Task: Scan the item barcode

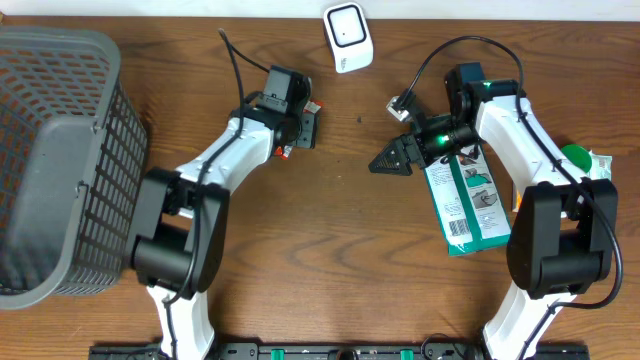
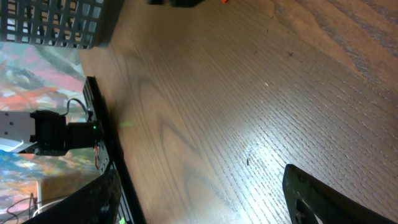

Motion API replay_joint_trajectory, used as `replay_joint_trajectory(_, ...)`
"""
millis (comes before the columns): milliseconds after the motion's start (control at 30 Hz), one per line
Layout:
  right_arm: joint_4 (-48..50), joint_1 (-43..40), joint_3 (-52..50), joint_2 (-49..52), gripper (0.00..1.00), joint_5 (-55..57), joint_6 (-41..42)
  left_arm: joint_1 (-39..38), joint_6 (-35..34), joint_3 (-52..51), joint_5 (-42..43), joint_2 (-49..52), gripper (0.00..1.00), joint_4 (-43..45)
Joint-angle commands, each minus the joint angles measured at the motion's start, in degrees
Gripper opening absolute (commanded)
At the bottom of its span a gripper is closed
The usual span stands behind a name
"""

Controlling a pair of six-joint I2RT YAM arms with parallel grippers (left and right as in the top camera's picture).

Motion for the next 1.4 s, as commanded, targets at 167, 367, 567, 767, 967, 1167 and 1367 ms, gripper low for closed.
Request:
replay_joint_trajectory(167, 0.0, 0.5, -0.3, -1.2, 0.8, 0.3, -0.9, -0.2, 3.1, -0.3, -6.1, 2.8, 0.61, 0.4)
replay_joint_trajectory(367, 0.0, 0.5, -0.3, -1.2, 0.8, 0.2, -0.9, -1.5, 1.4, -0.3, -1.9, 3.2, 0.61, -5.4)
replay_joint_trajectory(567, 0.0, 0.5, -0.3, -1.2, 0.8, 0.5, -0.9, -2.9, -2.3, -0.3, 0.6, 3.2, 0.6, -11.5)
replay_joint_trajectory(767, 0.0, 0.7, -0.3, -1.2, 0.81, 0.9, -0.8, -4.7, -3.6, -0.3, 1.3, 3.2, 0.57, -18.0)
replay_joint_trajectory(967, -0.2, 0.7, -0.3, -1.2, 0.81, 0.9, -0.8, -5.1, -3.6, -0.3, -4.0, 3.2, 0.57, -14.6)
replay_joint_trajectory(1167, -0.3, 0.9, -0.3, -1.2, 0.81, 0.9, -0.9, -5.0, -3.6, -0.3, -7.1, 3.3, 0.52, -7.7)
replay_joint_trajectory(1367, -0.4, 0.9, -0.3, -1.2, 0.82, 0.9, -0.9, -5.0, -4.3, -0.4, -10.3, 5.5, 0.47, -6.9)
